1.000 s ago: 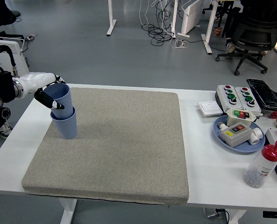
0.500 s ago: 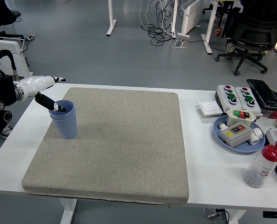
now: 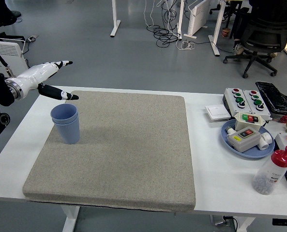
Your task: Push cup pick cup insert cup
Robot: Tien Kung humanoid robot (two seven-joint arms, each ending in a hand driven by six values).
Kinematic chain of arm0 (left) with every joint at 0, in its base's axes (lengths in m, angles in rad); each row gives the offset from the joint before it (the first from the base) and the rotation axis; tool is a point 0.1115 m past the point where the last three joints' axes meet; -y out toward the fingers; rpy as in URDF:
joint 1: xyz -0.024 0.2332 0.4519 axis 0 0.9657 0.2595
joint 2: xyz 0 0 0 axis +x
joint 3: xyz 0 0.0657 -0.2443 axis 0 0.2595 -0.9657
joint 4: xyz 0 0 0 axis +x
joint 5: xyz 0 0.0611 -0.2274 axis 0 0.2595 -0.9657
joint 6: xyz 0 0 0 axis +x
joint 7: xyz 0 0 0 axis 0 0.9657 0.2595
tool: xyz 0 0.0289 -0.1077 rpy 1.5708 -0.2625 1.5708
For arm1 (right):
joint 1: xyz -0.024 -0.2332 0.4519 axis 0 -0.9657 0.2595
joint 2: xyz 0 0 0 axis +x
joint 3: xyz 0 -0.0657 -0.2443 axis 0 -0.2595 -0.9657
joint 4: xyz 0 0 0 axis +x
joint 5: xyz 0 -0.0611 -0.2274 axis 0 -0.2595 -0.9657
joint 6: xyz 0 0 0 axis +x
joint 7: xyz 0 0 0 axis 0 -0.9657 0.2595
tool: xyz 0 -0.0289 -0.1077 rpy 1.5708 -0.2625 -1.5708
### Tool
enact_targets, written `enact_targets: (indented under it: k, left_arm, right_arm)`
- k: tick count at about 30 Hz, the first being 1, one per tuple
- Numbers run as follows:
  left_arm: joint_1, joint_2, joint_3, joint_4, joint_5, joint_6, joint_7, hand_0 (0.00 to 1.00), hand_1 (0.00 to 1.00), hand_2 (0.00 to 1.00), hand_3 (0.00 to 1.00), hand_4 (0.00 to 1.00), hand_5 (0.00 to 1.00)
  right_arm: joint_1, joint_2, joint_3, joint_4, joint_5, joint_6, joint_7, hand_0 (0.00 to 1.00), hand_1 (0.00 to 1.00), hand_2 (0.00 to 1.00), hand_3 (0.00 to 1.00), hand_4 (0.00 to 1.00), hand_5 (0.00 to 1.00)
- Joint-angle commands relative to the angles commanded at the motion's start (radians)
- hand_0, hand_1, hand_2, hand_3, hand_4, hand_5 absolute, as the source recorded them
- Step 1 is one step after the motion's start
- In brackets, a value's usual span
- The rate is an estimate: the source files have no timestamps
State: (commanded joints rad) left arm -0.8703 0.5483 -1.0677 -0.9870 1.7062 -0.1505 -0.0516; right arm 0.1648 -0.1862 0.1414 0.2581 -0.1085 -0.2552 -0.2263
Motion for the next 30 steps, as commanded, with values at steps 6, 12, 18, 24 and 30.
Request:
enact_targets:
  k: [6,12,18,24,30]
  left_arm:
    - [0.121,-0.044,-0.149,-0.104,-0.254,0.197,-0.018,0.913,0.904,0.958,0.924,0.764,0.862]
    - [0.283,-0.102,-0.301,-0.237,-0.498,0.231,0.042,0.811,0.828,0.84,0.788,0.65,0.998]
    - [0.453,-0.147,-0.46,-0.366,-0.758,0.207,0.116,0.831,0.853,0.872,0.814,0.629,0.998]
    - [0.589,-0.217,-0.543,-0.437,-1.012,0.192,0.101,0.857,0.882,0.921,0.89,0.621,0.998]
    - [0.698,-0.284,-0.586,-0.461,-1.145,0.15,0.098,0.865,0.894,0.936,0.93,0.621,0.998]
  right_arm:
    - [0.001,0.001,-0.002,-0.001,0.003,0.0,0.002,0.689,0.619,0.625,0.544,0.094,0.474]
    - [0.003,-0.003,-0.001,-0.003,-0.004,0.001,0.0,0.689,0.619,0.625,0.544,0.094,0.473]
    - [0.004,-0.006,-0.011,-0.004,0.013,0.0,0.007,0.689,0.619,0.625,0.544,0.094,0.473]
    - [0.0,-0.009,-0.012,-0.004,0.017,0.001,0.007,0.689,0.619,0.625,0.544,0.094,0.474]
    - [-0.007,-0.012,-0.018,-0.005,0.026,0.001,0.01,0.689,0.619,0.625,0.544,0.093,0.473]
